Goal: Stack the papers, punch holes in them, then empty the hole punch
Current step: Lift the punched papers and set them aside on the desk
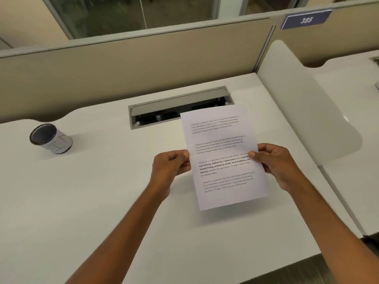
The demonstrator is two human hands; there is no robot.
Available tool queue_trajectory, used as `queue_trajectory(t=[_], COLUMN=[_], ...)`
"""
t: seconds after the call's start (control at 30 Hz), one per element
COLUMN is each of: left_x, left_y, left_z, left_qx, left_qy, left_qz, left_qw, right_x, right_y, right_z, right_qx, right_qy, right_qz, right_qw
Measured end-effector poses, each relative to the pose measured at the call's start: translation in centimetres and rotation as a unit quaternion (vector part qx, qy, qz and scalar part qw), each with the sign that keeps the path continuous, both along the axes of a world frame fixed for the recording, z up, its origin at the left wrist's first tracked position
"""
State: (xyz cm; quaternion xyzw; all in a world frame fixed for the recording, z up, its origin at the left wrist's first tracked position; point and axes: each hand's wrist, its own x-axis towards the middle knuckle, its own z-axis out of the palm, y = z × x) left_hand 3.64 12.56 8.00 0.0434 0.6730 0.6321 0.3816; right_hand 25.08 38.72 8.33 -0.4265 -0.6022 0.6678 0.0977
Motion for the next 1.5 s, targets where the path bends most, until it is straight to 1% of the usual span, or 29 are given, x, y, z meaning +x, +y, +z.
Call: queue_trajectory(t=[0.13, 0.4, 0.53, 0.6, 0.8, 0.9, 1.03, 1.17, 1.4, 1.5], left_x=[0.5, 0.5, 1.0, 1.2, 2.4, 3.3, 4.0, 4.3, 3.9, 3.8], left_y=[3.8, 12.8, 17.4, 19.4, 24.4, 26.1, 27.9, 29.3, 30.2, 30.1], left_z=[-0.4, -2.8, -3.9, -4.5, -6.4, -7.2, -8.4, -9.7, -10.4, -10.1], left_qx=[0.001, -0.052, -0.056, -0.059, -0.067, -0.077, -0.09, -0.096, -0.115, -0.113], left_qy=[-0.012, -0.02, -0.049, -0.065, -0.124, -0.141, -0.157, -0.148, -0.124, -0.12], left_qz=[-0.028, -0.048, -0.043, -0.041, -0.024, -0.017, 0.0, 0.019, 0.034, 0.038], left_qw=[1.0, 0.997, 0.996, 0.995, 0.99, 0.987, 0.983, 0.984, 0.985, 0.986], right_x=[0.8, 0.5, -0.4, -0.7, -0.8, -0.4, -0.5, -0.8, -1.6, -1.9], right_y=[3.3, 9.7, 12.8, 14.3, 18.5, 19.8, 20.8, 21.0, 20.9, 20.6], right_z=[0.1, -1.4, -2.5, -3.2, -5.7, -6.8, -7.8, -8.4, -8.3, -8.2], right_qx=[0.011, 0.049, 0.093, 0.13, 0.223, 0.246, 0.28, 0.318, 0.346, 0.351], right_qy=[-0.008, -0.054, -0.097, -0.12, -0.214, -0.251, -0.276, -0.298, -0.326, -0.334], right_qz=[0.0, -0.049, -0.084, -0.094, -0.089, -0.086, -0.093, -0.081, -0.033, -0.026], right_qw=[1.0, 0.996, 0.987, 0.98, 0.947, 0.932, 0.915, 0.896, 0.879, 0.875])
